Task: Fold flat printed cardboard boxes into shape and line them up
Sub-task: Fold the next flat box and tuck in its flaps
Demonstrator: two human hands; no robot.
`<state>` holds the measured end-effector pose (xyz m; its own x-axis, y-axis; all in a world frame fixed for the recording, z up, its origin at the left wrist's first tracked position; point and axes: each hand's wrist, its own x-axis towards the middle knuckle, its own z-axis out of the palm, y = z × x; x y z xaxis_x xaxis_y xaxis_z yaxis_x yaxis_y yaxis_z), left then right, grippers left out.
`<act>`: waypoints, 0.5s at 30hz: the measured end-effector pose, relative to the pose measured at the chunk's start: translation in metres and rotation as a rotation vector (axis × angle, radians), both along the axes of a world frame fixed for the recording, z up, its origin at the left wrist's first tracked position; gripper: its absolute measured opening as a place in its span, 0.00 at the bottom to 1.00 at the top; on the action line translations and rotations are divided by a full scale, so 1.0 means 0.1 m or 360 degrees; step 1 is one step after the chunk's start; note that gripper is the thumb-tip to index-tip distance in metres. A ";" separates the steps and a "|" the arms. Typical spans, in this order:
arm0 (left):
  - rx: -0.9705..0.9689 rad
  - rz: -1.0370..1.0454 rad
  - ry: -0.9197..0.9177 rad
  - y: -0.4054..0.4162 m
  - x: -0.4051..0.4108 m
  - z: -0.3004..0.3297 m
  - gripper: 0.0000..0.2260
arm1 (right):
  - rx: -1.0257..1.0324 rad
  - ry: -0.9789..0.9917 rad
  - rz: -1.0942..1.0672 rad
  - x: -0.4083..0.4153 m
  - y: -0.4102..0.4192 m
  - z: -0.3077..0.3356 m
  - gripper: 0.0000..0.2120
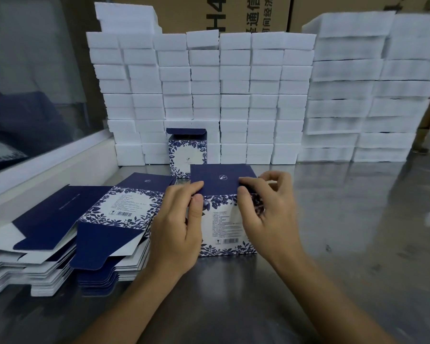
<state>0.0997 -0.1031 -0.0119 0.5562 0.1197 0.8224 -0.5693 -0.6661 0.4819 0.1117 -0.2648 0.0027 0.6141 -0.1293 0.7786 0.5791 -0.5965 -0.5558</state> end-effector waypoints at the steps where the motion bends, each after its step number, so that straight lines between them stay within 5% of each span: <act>1: 0.0037 -0.0004 -0.0009 -0.02 -0.01 0.00 0.17 | -0.0058 -0.0076 -0.0042 0.00 0.02 0.00 0.14; 7: 0.0126 -0.0034 0.0016 -0.08 -0.03 -0.02 0.19 | -0.0516 -0.0335 -0.0183 -0.08 0.19 -0.05 0.10; 15: 0.0140 0.0038 0.0004 -0.11 -0.03 0.00 0.18 | -0.0448 -0.0333 -0.0215 -0.04 0.23 -0.06 0.04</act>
